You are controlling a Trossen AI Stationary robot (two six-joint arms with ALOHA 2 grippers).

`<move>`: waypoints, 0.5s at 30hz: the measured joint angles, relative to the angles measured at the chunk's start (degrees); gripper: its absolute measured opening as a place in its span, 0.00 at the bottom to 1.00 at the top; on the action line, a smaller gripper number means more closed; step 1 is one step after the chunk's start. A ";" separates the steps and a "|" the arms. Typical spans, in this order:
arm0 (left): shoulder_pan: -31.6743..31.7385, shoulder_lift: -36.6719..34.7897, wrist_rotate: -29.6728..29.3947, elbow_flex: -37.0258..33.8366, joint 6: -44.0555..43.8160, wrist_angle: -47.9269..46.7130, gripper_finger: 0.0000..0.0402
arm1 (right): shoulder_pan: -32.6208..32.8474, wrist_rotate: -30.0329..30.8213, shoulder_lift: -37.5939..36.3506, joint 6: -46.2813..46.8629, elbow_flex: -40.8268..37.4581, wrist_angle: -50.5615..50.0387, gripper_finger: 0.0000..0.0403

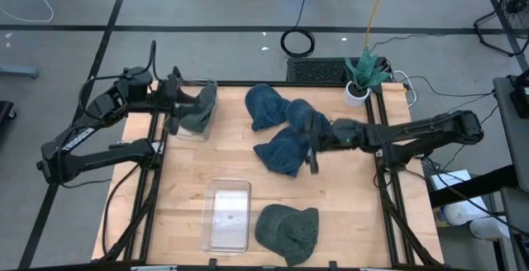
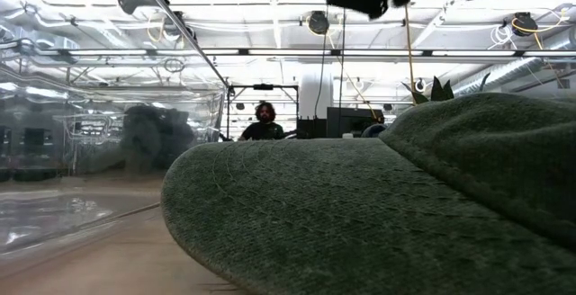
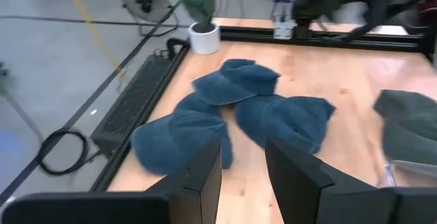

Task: Pick & Place hat
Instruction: Put the green cap into the top transparent bin

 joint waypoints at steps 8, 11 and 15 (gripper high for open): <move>0.00 -0.02 -1.74 0.00 -1.13 0.00 0.30 | 22.57 21.04 4.75 3.26 15.22 -30.47 0.61; -0.02 -0.02 -1.73 0.00 -1.97 0.02 0.30 | 27.18 22.57 7.67 12.18 21.41 -39.12 0.61; -0.02 -0.02 -1.74 0.00 -1.93 0.03 0.30 | 30.54 18.88 11.30 28.07 25.96 -46.21 0.61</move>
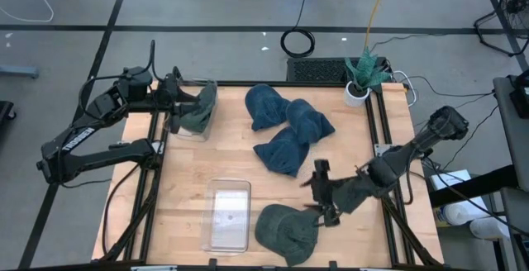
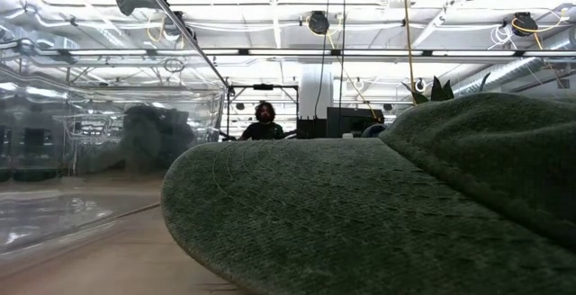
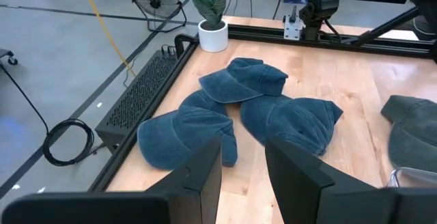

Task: Pick & Place hat
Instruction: Put the green cap into the top transparent bin

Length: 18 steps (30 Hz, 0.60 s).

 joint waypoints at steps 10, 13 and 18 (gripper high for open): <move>0.00 0.00 -0.02 0.00 -0.10 0.01 0.30 | 6.34 -8.79 2.51 35.04 -8.63 6.43 0.61; 0.00 0.00 -0.01 0.00 -0.10 0.00 0.30 | 9.09 -8.90 2.14 49.09 -15.05 9.09 0.61; 0.00 0.00 -0.02 0.00 -0.10 -0.01 0.30 | 15.01 -6.41 2.07 67.19 -27.83 21.39 0.61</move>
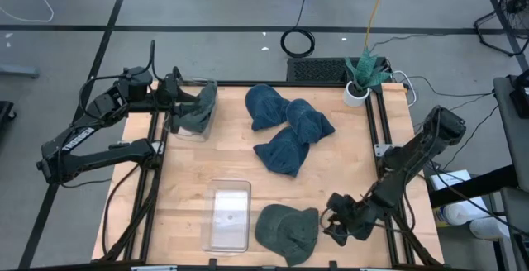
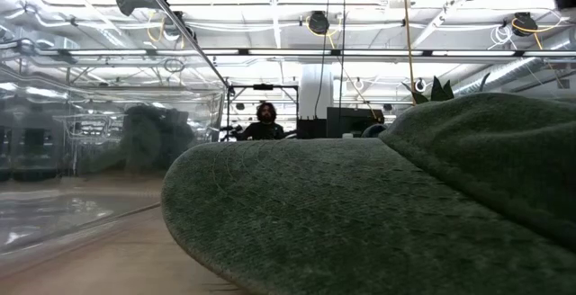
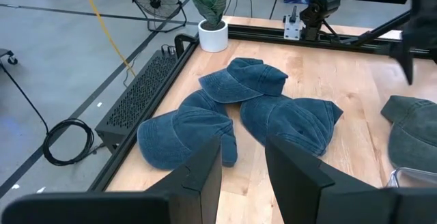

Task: Pick & Place hat
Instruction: Put the green cap into the top transparent bin

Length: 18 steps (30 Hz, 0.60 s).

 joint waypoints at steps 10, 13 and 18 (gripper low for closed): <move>0.00 0.00 -0.02 0.00 0.00 0.02 0.30 | 9.51 24.81 0.03 14.11 -15.45 17.48 0.61; 0.00 0.00 0.00 0.00 0.00 0.01 0.30 | 9.36 25.21 0.63 12.52 -15.54 18.23 0.61; 0.00 0.00 -0.01 0.00 0.00 0.00 0.30 | 8.99 26.58 4.19 9.67 -15.54 22.03 0.61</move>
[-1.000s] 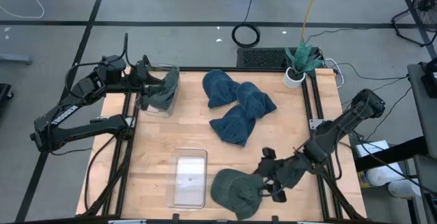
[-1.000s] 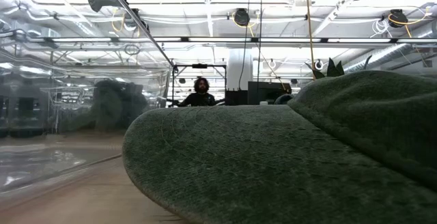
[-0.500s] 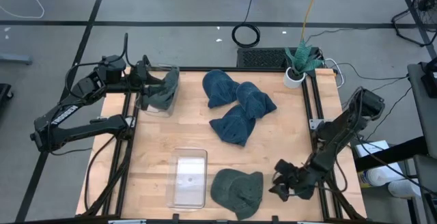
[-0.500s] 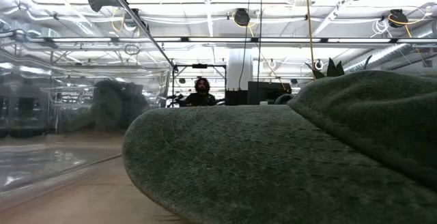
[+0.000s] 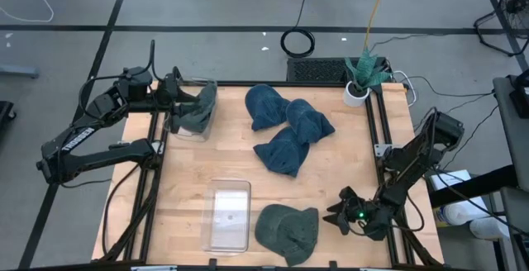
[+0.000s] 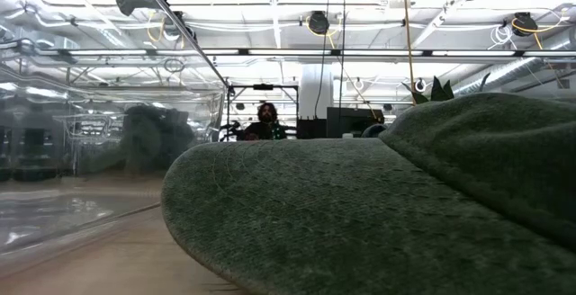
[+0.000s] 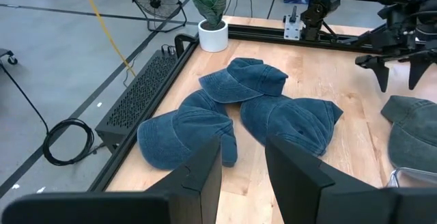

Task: Pick & Place hat
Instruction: Put the green cap into the top transparent bin

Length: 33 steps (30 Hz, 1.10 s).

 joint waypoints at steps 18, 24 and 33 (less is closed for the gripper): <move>0.00 0.00 -0.03 0.00 0.01 0.01 0.30 | -6.45 -10.29 15.33 -19.88 0.17 35.26 0.61; 0.00 0.01 -0.02 0.00 0.00 0.01 0.30 | -8.05 -13.01 15.78 -31.05 -0.15 40.84 0.61; 0.00 0.00 -0.01 0.00 0.00 0.02 0.30 | -10.07 -12.81 15.63 -35.64 -0.07 45.25 0.56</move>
